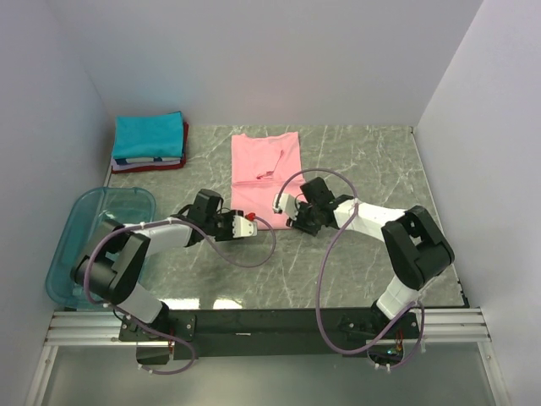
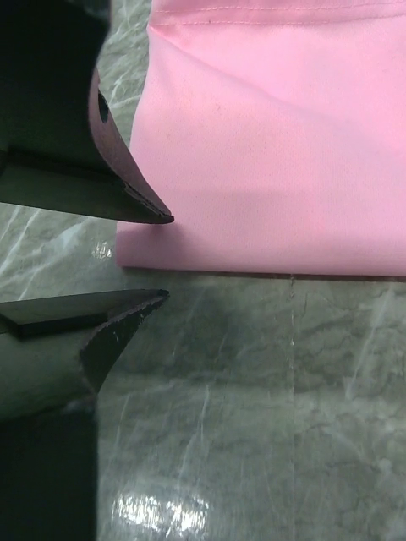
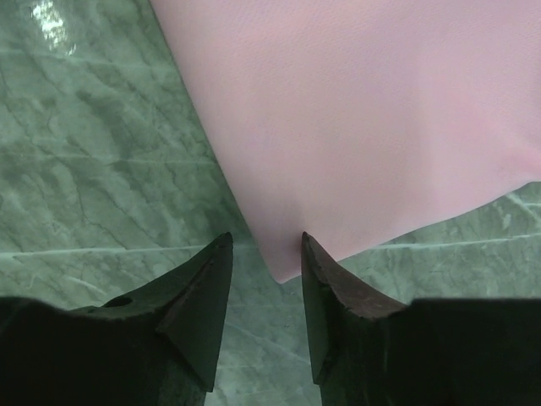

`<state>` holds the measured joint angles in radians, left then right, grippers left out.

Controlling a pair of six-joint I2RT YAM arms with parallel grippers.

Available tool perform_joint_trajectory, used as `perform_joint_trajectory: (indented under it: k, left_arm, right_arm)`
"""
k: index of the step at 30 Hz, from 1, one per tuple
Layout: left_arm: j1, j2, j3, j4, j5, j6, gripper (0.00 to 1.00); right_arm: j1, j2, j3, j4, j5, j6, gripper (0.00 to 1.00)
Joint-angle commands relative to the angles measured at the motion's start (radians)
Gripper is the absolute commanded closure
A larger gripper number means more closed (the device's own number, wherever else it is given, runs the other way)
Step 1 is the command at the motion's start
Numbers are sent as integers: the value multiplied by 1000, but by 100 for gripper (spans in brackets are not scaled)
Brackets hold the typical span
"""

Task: Fold and stack the t-shirts
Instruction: Fold the tshirt

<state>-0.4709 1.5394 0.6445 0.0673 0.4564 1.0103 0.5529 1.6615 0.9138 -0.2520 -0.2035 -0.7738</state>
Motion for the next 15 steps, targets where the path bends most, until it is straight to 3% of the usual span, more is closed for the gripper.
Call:
perform_joint_trajectory:
  k: [1, 6, 9, 15]
  left_arm:
    - [-3, 25, 33, -20, -13, 40, 58]
    - [-3, 41, 50, -44, -15, 51, 62]
    - [-3, 42, 60, -64, -10, 60, 69]
    - [-3, 36, 83, -116, 19, 56, 89]
  right_arm:
    - [7, 7, -16, -1, 9, -44, 54]
    - [8, 40, 20, -15, 22, -39, 53]
    - [8, 69, 46, -36, 36, -41, 60]
    - [8, 81, 56, -44, 58, -58, 89]
